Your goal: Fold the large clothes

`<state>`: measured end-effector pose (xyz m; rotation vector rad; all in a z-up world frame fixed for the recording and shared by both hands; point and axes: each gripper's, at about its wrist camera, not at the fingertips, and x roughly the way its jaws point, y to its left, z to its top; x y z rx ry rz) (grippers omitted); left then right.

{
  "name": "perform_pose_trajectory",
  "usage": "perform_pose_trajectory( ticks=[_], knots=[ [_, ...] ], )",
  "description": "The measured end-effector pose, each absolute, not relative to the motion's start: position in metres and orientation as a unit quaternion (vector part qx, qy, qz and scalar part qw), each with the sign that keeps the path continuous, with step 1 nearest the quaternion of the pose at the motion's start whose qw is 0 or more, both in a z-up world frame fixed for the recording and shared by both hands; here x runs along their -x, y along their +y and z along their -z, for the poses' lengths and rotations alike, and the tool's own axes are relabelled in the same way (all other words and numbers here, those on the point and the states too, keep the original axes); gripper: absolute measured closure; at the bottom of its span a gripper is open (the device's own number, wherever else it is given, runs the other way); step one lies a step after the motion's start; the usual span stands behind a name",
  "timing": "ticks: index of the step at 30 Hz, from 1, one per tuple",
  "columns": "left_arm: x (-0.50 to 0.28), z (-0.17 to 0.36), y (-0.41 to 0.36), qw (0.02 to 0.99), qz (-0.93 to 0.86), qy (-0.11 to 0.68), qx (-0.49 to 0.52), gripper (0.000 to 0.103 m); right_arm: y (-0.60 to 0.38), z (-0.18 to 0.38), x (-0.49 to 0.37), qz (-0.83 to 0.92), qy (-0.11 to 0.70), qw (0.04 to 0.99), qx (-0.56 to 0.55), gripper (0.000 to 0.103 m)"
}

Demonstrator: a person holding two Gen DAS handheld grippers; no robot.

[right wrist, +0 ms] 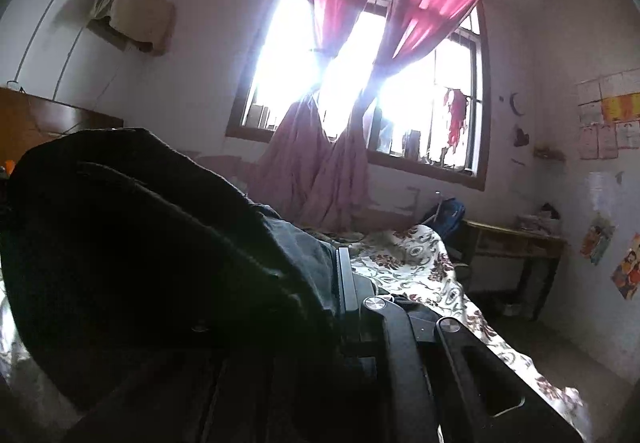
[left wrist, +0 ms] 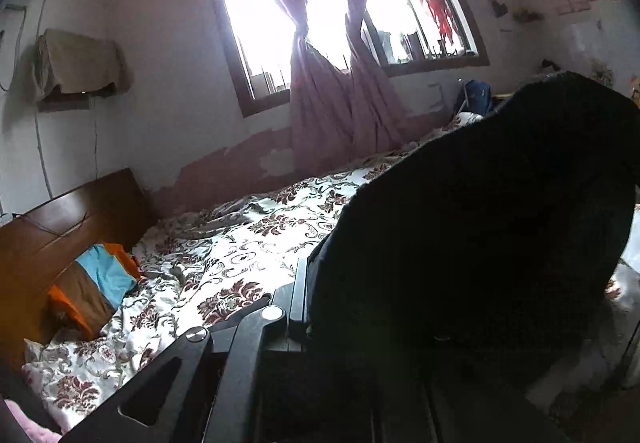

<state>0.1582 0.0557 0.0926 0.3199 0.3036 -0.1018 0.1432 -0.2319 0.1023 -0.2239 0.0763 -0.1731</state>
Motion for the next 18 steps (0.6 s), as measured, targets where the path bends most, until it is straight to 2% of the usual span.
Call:
perform_pose_trajectory(
  ticks=[9, 15, 18],
  knots=[
    [-0.273, -0.088, 0.046, 0.971, 0.062, 0.168, -0.157, 0.096, -0.236, -0.093, -0.285, 0.086, 0.086, 0.984, 0.133, 0.095],
    [-0.362, -0.066, 0.037, 0.962, 0.072, 0.222, -0.142, 0.096, -0.244, -0.044, -0.352, 0.101, 0.136, 0.978, 0.125, 0.094],
    [-0.383, -0.038, 0.031, 0.954, 0.077, 0.249, -0.147, 0.096, -0.250, -0.030, -0.362, 0.106, 0.165, 0.974, 0.117, 0.087]
  ],
)
